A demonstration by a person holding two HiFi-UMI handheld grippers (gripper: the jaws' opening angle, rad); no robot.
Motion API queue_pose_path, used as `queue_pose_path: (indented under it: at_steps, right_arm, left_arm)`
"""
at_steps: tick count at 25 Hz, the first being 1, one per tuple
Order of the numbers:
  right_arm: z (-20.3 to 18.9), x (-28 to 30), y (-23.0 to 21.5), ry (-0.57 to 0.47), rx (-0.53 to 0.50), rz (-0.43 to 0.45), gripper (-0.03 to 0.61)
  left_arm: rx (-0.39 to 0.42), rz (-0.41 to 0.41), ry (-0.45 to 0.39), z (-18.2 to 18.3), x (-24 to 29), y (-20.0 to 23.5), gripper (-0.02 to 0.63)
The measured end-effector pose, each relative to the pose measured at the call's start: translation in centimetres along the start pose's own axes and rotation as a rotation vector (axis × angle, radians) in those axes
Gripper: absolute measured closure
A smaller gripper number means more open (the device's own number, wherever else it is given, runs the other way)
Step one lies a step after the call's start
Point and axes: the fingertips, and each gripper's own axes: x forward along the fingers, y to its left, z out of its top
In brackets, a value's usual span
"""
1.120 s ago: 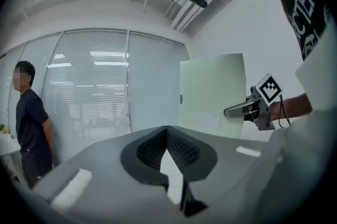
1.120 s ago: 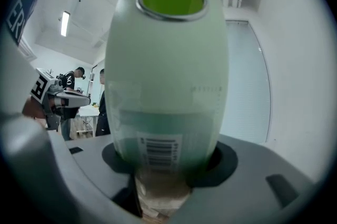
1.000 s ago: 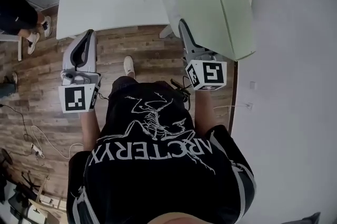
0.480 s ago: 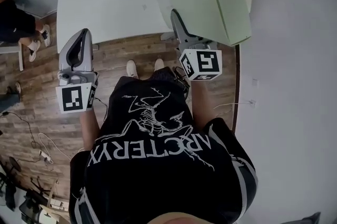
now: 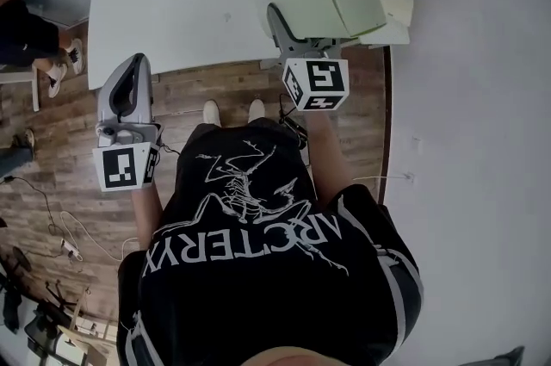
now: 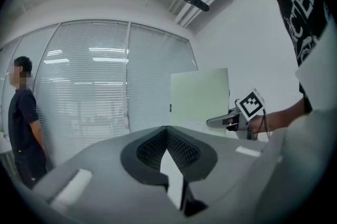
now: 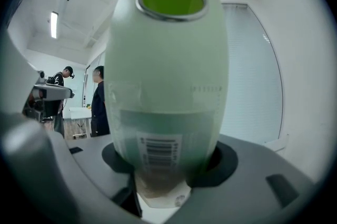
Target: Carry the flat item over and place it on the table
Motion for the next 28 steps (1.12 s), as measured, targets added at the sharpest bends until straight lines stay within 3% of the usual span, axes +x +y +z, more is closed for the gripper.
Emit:
queue_pose_path:
  at_steps: [6,17,28]
  right_arm:
    - [-6.2,4.3,0.3,0.075,0.022,0.025,0.316]
    - [-19.2,10.6,2.7,0.242,0.024,0.005,0.316]
    - [-23.9,11.8,2.8,0.271,0.039,-0.033,0.316]
  left_arm:
    - [0.004,0.025,0.046,-0.4,-1.0,-1.8,0.603]
    - [0.025,0.115,0.092,-0.3,-3.0,0.9,0.603]
    - [0.031,0.1,0.136,-1.3,-3.3,1.2,0.603]
